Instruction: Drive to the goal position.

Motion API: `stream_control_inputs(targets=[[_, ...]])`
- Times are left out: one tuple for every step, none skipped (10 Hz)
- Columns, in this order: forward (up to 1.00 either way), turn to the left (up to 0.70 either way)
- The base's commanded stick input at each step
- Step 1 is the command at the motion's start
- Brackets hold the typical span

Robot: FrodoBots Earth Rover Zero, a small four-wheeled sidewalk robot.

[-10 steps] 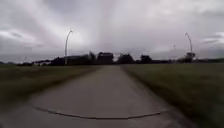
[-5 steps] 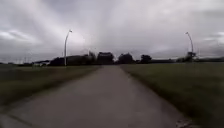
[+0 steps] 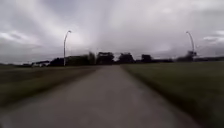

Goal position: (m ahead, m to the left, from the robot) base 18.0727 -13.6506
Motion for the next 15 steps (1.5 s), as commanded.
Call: stream_control_inputs(targets=[[0.7, 0.0], [0.7, 0.0], [0.7, 0.0], [0.7, 0.0], [0.7, 0.0], [0.7, 0.0], [0.7, -0.35], [0.7, -0.35], [0.7, 0.0], [0.7, 0.0], [0.7, 0.0], [0.7, 0.0], [0.7, 0.0], [0.7, 0.0], [0.7, 0.0]])
